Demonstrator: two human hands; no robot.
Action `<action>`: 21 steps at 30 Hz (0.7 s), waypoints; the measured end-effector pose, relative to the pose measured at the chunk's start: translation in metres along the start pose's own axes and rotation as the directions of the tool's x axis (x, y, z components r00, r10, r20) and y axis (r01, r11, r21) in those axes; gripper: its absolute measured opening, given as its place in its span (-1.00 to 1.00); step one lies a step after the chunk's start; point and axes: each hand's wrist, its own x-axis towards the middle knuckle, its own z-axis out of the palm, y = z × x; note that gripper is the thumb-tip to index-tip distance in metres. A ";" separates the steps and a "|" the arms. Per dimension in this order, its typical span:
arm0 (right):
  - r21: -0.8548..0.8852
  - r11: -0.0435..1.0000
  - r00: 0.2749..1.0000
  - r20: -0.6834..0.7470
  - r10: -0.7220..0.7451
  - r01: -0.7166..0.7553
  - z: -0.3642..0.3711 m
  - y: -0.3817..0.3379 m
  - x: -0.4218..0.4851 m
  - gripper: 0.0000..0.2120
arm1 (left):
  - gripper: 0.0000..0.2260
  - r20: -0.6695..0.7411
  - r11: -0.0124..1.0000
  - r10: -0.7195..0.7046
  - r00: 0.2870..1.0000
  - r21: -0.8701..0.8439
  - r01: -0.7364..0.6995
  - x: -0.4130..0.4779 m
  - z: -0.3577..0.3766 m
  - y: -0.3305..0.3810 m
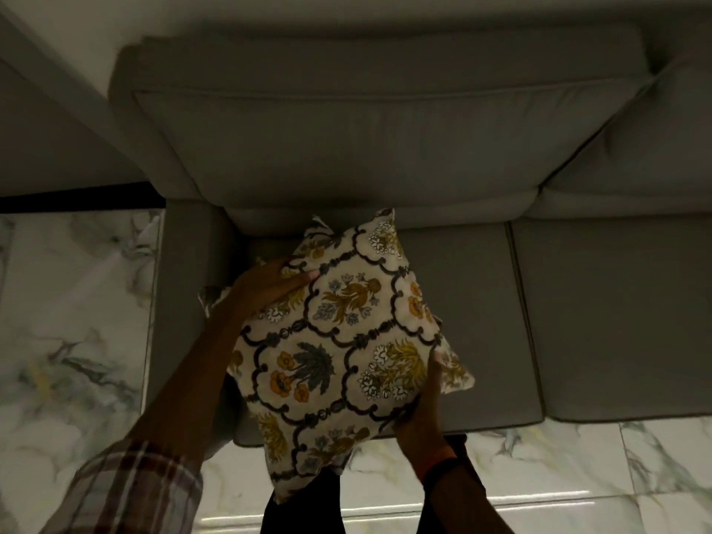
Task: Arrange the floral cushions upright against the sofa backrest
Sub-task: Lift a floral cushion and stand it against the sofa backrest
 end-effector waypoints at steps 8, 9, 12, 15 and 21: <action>-0.072 0.935 0.929 0.162 -0.332 0.346 -0.058 -0.181 0.021 -0.58 | -0.03 -0.061 0.943 0.202 0.977 -0.257 -0.211 -0.003 0.040 0.134; -0.142 0.908 0.915 0.157 -0.373 0.394 -0.070 -0.214 0.029 -0.56 | 0.01 -0.103 0.931 0.226 0.969 -0.270 -0.246 -0.002 0.064 0.153; -0.407 0.749 0.852 0.287 -0.438 0.522 -0.106 -0.305 0.061 -0.30 | 0.12 -0.157 0.896 0.204 0.966 -0.367 -0.249 0.009 0.146 0.205; -0.547 0.581 0.797 0.396 -0.455 0.603 -0.140 -0.385 0.111 -0.21 | 0.22 -0.192 0.920 0.173 0.966 -0.320 -0.228 0.037 0.220 0.258; -0.563 0.412 0.693 0.509 -0.510 0.716 -0.164 -0.476 0.219 -0.11 | 0.05 -0.321 0.819 0.277 0.906 -0.414 -0.397 0.106 0.305 0.323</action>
